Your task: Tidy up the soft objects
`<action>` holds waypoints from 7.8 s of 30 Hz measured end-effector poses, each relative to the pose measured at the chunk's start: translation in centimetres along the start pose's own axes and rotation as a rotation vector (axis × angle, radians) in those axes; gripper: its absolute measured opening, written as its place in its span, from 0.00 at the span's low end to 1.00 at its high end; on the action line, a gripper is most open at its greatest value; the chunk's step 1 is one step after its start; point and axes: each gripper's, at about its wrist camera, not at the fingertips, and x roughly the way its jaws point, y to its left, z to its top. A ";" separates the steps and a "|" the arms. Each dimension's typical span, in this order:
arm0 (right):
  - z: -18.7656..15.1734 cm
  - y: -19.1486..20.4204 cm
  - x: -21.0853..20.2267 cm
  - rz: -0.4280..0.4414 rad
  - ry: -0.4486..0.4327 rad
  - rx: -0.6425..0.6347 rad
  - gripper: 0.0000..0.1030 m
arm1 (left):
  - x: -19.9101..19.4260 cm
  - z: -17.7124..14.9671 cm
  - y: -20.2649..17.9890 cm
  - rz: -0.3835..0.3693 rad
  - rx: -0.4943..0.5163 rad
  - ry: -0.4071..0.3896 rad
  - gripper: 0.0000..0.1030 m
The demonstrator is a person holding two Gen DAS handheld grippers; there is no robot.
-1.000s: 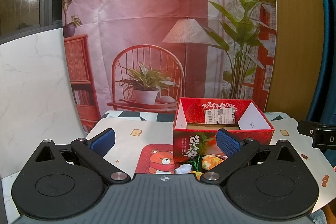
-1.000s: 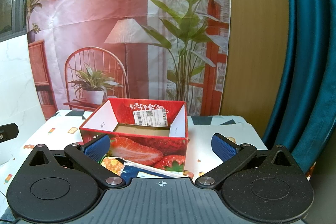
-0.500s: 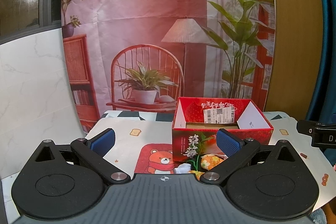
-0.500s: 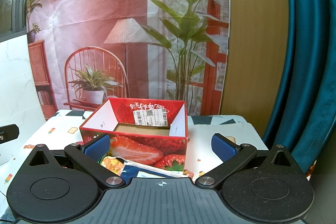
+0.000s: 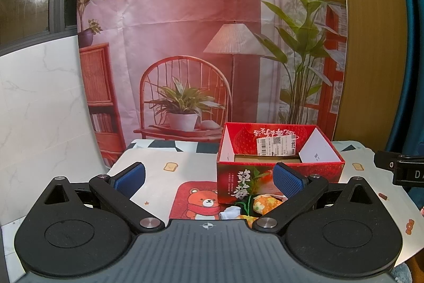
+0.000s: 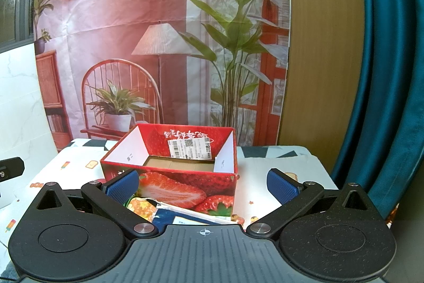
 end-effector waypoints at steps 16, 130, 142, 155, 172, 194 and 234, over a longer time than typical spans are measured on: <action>0.0 0.0 0.0 0.001 0.001 0.000 1.00 | -0.1 -0.2 0.0 0.002 -0.003 0.000 1.00; -14.8 -2.5 17.2 0.330 0.356 0.243 0.70 | 18.2 -12.6 -3.4 -0.356 -0.090 0.343 0.60; -14.6 -1.9 17.0 0.354 0.341 0.234 0.62 | 17.9 -12.9 -2.5 -0.391 -0.138 0.359 0.60; -14.5 -2.1 16.5 0.364 0.347 0.230 0.59 | 17.3 -12.8 -3.2 -0.499 -0.122 0.372 0.59; -14.8 -2.7 15.5 0.358 0.382 0.253 0.43 | 18.4 -13.6 -3.7 -0.544 -0.106 0.450 0.47; -0.5 -1.4 15.8 0.416 0.053 0.068 0.39 | 19.7 -0.6 -2.4 -0.563 -0.148 0.137 0.46; 0.2 -4.4 27.9 0.269 0.104 -0.033 0.61 | 30.4 0.9 -6.4 -0.453 -0.045 0.279 0.61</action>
